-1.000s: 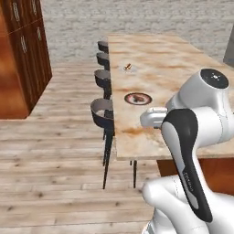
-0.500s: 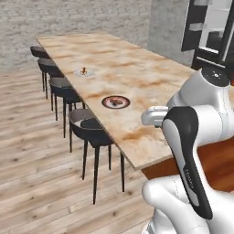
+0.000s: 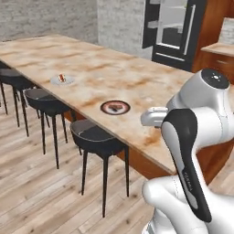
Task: Pick up the tangerine and mango from the fridge and place one fruit on each plate on the dining counter.
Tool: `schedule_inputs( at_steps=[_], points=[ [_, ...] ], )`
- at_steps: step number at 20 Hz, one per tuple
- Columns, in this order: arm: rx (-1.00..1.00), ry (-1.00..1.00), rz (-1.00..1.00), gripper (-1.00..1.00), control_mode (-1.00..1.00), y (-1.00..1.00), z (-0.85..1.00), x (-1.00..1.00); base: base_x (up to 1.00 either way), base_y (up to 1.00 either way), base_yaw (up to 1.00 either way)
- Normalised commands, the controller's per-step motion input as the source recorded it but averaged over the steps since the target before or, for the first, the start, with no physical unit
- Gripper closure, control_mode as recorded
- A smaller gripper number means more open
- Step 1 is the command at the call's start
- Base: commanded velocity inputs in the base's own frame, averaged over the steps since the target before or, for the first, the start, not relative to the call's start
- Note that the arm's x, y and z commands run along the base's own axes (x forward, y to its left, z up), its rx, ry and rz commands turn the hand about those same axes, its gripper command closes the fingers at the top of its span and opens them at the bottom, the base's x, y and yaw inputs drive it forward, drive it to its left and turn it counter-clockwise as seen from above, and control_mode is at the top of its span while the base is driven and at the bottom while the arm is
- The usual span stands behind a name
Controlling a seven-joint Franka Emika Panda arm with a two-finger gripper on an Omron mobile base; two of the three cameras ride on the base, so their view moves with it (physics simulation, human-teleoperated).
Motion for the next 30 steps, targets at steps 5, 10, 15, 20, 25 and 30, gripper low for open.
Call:
schedule_inputs(
  at_steps=[5, 10, 15, 20, 25, 30],
  points=[
    [0.00, 0.00, 0.00, 1.00, 1.00, 0.00, 0.00, 0.00, 0.92, 0.96, -0.53],
    [0.00, 0.00, 0.00, 1.00, 1.00, 0.00, 0.00, 0.00, 0.54, 0.85, -0.56],
    [0.00, 0.00, 0.00, 1.00, 1.00, 0.00, 0.00, 0.00, 0.41, 0.44, -0.12],
    [0.00, 0.00, 0.00, 1.00, 1.00, 0.00, 0.00, 0.00, 0.83, 0.07, -0.15],
    [0.00, 0.00, 0.00, 1.00, 1.00, 0.00, 0.00, 0.00, 0.08, 0.00, 0.00],
    [0.00, 0.22, -0.10, 1.00, -1.00, 0.25, -0.28, 0.69, 0.00, 0.00, 0.00]
  ],
)
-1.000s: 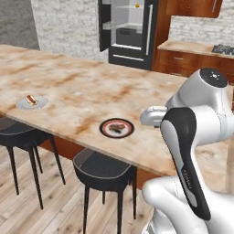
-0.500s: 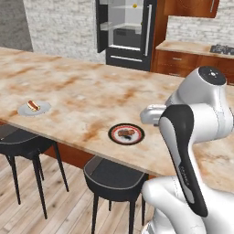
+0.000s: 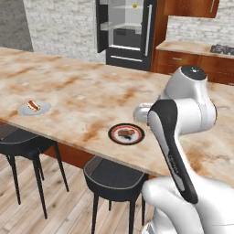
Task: Pick up the tangerine and mango from the fridge and place one fruit on each plate on the dining counter.
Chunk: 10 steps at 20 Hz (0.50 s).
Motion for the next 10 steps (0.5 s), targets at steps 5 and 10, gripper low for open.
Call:
schedule_inputs(
  at_steps=[5, 10],
  points=[
    [-0.10, 0.28, -0.02, 1.00, -1.00, 0.11, -1.00, 0.88, 0.00, 0.00, 0.00],
    [-0.03, 0.09, 0.00, 1.00, -1.00, 0.00, -1.00, 0.87, 0.00, 0.00, 0.00]
  ],
)
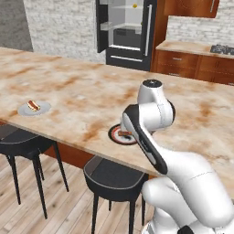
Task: Pick up the tangerine and mango from the fridge and place one fruit on each plate on the dining counter.
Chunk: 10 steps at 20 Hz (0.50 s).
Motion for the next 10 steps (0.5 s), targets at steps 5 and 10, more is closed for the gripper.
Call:
schedule_inputs(
  at_steps=[5, 10],
  points=[
    [0.07, -0.01, 0.02, 1.00, -1.00, -0.08, -0.91, 1.00, 0.00, 0.00, 0.00],
    [0.02, -0.07, 0.18, 1.00, -1.00, -0.02, -0.47, 1.00, 0.00, 0.00, 0.00]
  ],
)
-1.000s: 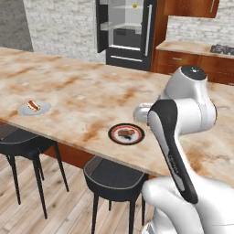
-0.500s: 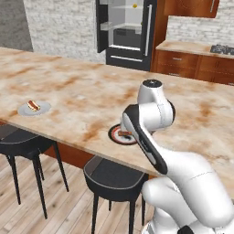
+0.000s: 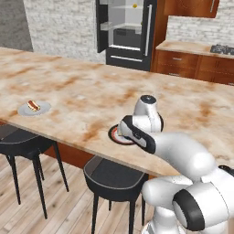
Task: Pick up the tangerine and mango from the fridge and place one fruit on each plate on the dining counter.
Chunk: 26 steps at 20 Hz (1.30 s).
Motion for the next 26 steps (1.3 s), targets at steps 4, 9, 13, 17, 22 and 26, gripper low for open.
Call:
schedule_inputs(
  at_steps=[4, 9, 13, 17, 22, 26],
  points=[
    [0.00, 0.25, 0.09, 1.00, -1.00, 0.00, 0.02, 0.69, 0.00, 0.00, 0.00],
    [0.00, 0.12, 0.01, 1.00, -1.00, 0.16, -0.41, 0.56, 0.00, 0.00, 0.00],
    [-0.02, -0.09, 0.00, 1.00, -1.00, 0.20, -0.45, 0.46, 0.00, 0.00, 0.00],
    [-0.05, -0.03, 0.00, 1.00, -1.00, 0.05, -0.10, 0.38, 0.00, 0.00, 0.00],
    [-0.01, 0.08, 0.00, 1.00, -1.00, 0.00, -0.11, 0.30, 0.00, 0.00, 0.00],
    [0.00, 0.06, 0.00, 1.00, -1.00, 0.00, -0.52, 0.00, 0.00, 0.00, 0.00]
  ],
)
